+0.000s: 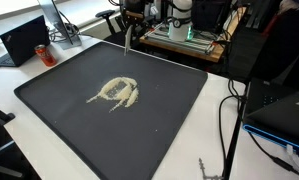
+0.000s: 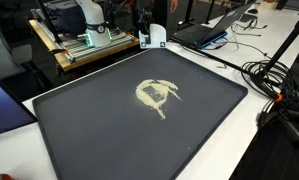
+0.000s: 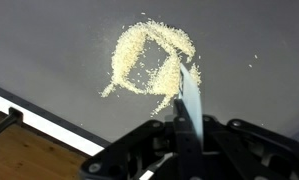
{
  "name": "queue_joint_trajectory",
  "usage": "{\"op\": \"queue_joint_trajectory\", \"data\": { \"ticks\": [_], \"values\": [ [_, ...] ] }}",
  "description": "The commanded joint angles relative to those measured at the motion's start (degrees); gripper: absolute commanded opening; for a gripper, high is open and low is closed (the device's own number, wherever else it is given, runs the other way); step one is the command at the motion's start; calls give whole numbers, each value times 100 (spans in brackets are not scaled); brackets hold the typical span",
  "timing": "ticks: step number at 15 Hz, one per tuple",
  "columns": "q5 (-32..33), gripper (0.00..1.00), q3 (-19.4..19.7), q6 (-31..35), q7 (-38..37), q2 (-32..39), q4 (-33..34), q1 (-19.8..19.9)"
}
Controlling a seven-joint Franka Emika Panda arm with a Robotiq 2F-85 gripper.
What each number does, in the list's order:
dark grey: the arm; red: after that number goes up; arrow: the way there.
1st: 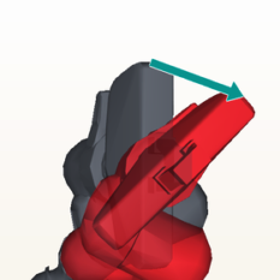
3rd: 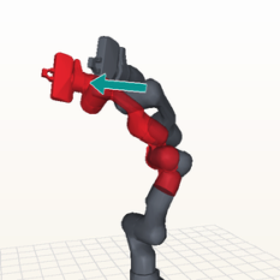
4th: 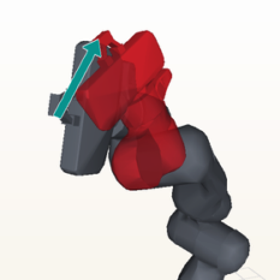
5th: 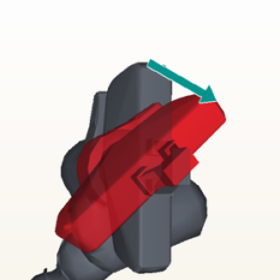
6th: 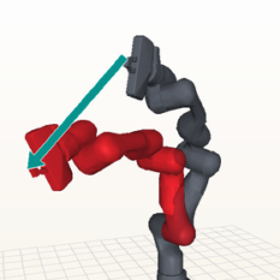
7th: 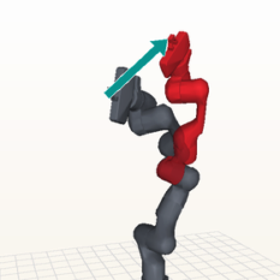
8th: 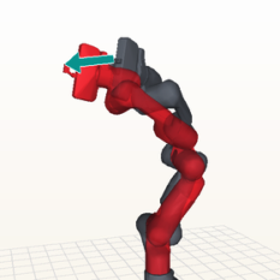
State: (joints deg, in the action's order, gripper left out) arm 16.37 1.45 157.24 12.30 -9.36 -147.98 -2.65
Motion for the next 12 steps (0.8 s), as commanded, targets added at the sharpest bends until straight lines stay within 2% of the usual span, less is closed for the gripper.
{"op": "queue_joint_trajectory", "data": {
  "ticks": [1,4,7,8,9,10,12],
  "values": [
    [-188,4,-69,-36,91,-52,21,70],
    [-269,1,-62,-64,98,-104,30,66],
    [-1655,1,236,-155,1268,48,218,-430],
    [-2087,1,707,-307,1604,114,316,-912],
    [-2560,1,634,-447,1998,160,433,-780],
    [-3028,1,1130,-682,2378,147,540,-1255],
    [-3958,1,1558,-1177,3189,124,787,-1440]
  ]
}}
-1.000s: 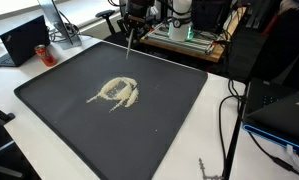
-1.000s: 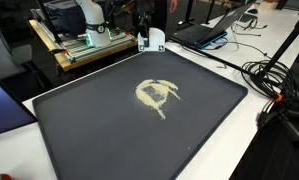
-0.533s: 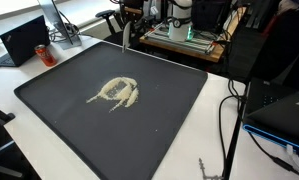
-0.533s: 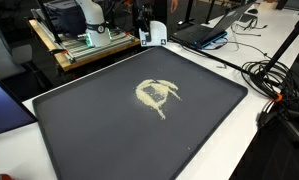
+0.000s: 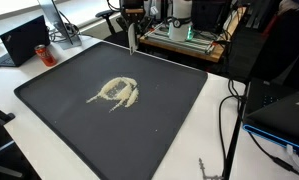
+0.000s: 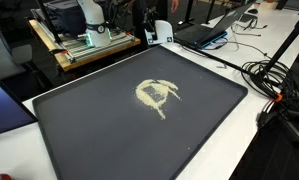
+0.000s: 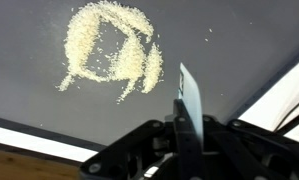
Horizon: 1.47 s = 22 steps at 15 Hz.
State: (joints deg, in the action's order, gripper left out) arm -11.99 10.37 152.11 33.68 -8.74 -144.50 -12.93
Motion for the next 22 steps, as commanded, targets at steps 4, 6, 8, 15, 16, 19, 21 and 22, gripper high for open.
{"op": "queue_joint_trajectory", "data": {
  "ticks": [4,6,8,15,16,19,21,22],
  "values": [
    [-2704,1,709,-1716,2329,463,1006,329],
    [-3107,1,607,-2141,2577,770,1249,770],
    [-3408,1,490,-2444,2659,1117,1476,1157],
    [-4460,1,59,-2887,2666,2267,2058,2179],
    [-4626,1,18,-2924,2646,2404,2104,2286],
    [-5048,1,-56,-2865,2552,2750,2186,2520],
    [-5267,1,-82,-2848,2508,2934,2235,2626],
    [-5353,1,-95,-2864,2512,3014,2259,2670]
  ]
}}
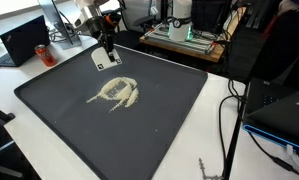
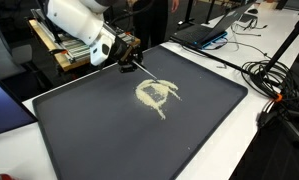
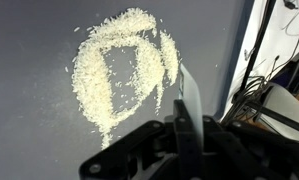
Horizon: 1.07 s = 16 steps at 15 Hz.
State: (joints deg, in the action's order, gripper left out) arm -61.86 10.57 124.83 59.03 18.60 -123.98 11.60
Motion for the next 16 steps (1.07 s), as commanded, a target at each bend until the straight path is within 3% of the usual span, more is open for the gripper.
{"op": "queue_joint_trajectory", "data": {
  "ticks": [1,3,4,9,16],
  "values": [
    [-481,1,-123,-131,-18,357,225,252],
    [-718,1,-138,-119,-21,468,250,305],
    [-420,1,-80,1,-26,313,99,199],
    [-431,4,-84,4,-23,364,110,204],
    [-1040,1,-61,-299,-591,344,139,410]
  ]
}}
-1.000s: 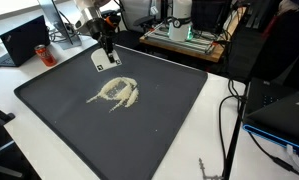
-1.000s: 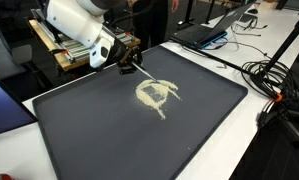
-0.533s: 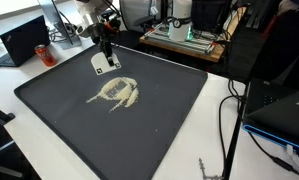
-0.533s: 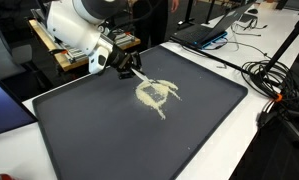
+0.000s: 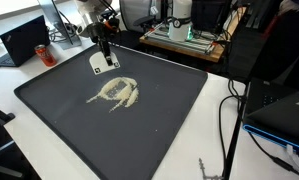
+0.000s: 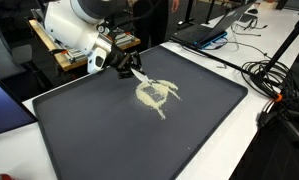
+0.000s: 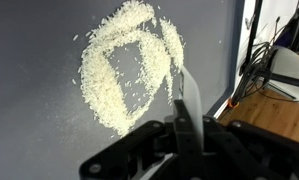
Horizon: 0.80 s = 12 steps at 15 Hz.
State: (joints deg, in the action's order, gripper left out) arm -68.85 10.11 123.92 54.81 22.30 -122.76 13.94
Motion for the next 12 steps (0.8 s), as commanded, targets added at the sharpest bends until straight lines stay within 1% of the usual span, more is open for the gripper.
{"op": "queue_joint_trajectory", "data": {
  "ticks": [1,6,12],
  "values": [
    [-416,1,2,-199,-220,-24,1,187],
    [-825,1,112,-116,-555,-101,-202,267],
    [-1094,1,255,-104,-803,-171,-519,283]
  ]
}}
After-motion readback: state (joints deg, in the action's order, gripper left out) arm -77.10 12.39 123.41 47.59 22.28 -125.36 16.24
